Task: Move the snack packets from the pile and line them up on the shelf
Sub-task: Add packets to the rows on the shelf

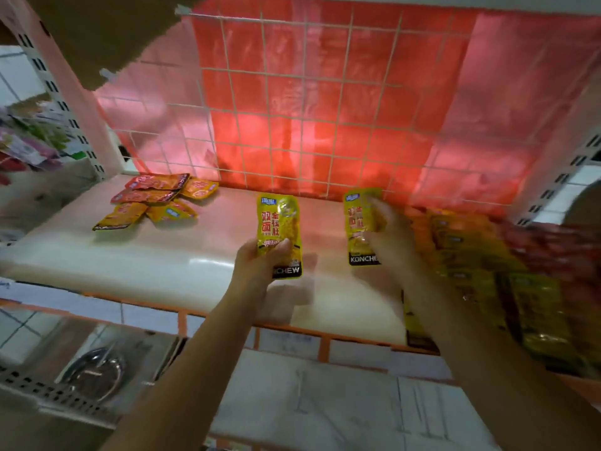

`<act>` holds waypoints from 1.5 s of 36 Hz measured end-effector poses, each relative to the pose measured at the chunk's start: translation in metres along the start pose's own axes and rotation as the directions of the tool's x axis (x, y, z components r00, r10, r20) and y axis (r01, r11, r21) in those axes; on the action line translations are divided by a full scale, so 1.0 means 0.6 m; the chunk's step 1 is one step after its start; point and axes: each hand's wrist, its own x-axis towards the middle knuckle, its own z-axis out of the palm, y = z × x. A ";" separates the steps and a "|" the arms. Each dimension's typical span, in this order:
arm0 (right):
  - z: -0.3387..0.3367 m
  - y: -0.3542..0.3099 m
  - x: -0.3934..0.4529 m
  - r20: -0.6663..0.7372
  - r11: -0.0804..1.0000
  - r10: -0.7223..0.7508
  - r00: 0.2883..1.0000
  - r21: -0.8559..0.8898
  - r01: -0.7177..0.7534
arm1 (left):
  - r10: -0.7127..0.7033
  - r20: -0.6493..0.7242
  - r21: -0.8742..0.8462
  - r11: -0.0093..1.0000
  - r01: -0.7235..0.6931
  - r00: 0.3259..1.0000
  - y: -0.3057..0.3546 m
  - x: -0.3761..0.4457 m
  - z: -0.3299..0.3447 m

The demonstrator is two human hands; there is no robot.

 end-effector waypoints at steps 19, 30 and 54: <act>-0.034 0.045 0.075 0.162 0.616 0.093 0.982 -0.784 0.071 | -0.194 -0.078 0.152 0.967 0.204 0.978 -0.038 0.037 0.087; -0.085 0.040 0.059 0.065 0.708 -0.014 0.998 -0.704 0.055 | -0.239 -0.045 0.222 0.944 0.243 0.970 -0.045 0.046 0.177; 0.004 -0.011 0.041 0.169 0.705 -0.116 0.979 -0.680 0.201 | 0.140 0.174 0.985 -0.010 -0.174 0.975 -0.008 0.072 0.117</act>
